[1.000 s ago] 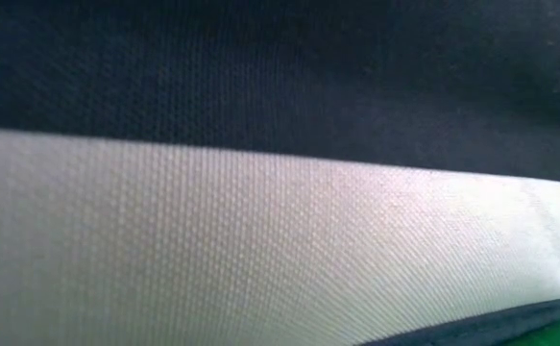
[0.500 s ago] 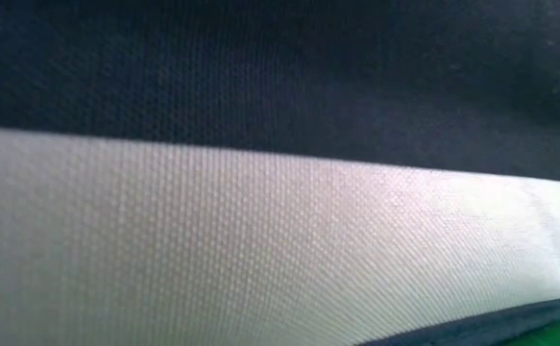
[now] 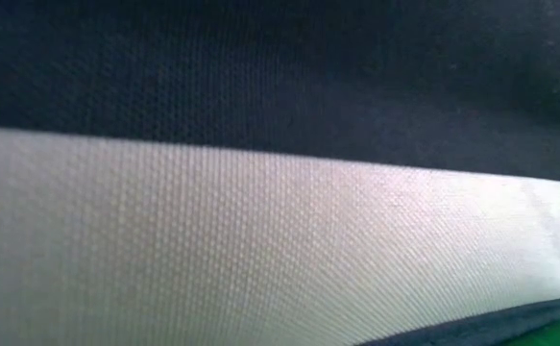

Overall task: Sort clothes
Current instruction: Put the gray shorts into the transparent laundry bin

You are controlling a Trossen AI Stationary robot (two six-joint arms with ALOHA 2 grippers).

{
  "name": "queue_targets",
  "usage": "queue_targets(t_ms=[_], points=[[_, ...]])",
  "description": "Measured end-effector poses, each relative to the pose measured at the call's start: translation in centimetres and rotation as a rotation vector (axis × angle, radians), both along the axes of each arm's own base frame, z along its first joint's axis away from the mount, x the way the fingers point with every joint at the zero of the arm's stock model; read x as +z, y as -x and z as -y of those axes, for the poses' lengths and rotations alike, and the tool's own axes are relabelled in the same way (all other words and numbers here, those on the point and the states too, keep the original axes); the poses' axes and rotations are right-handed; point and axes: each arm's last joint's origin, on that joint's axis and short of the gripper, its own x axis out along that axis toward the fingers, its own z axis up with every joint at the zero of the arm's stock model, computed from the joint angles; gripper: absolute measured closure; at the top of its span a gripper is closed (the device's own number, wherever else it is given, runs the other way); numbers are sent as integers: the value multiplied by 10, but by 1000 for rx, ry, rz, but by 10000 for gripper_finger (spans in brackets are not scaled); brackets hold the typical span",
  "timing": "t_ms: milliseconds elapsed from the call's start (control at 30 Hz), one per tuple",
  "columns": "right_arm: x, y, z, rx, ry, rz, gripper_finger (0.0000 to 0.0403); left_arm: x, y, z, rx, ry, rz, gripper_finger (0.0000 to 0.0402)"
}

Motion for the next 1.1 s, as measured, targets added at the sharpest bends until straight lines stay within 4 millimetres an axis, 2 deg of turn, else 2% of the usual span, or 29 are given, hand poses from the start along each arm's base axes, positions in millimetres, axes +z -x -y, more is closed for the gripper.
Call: queue_targets(t_ms=[133,233,800,1100], points=[[0,0,0,0,0,-1,279,-14,-3,-5,4,153,11,401],[0,0,0,0,1,-2,276,-26,-4,-10,24,206,-17,401],[-1,0,0,0,4,-6,294,-82,-3,-19,25,287,-236,401],[-1,0,0,-1,3,-6,295,-103,-3,-19,-11,324,-299,401]])
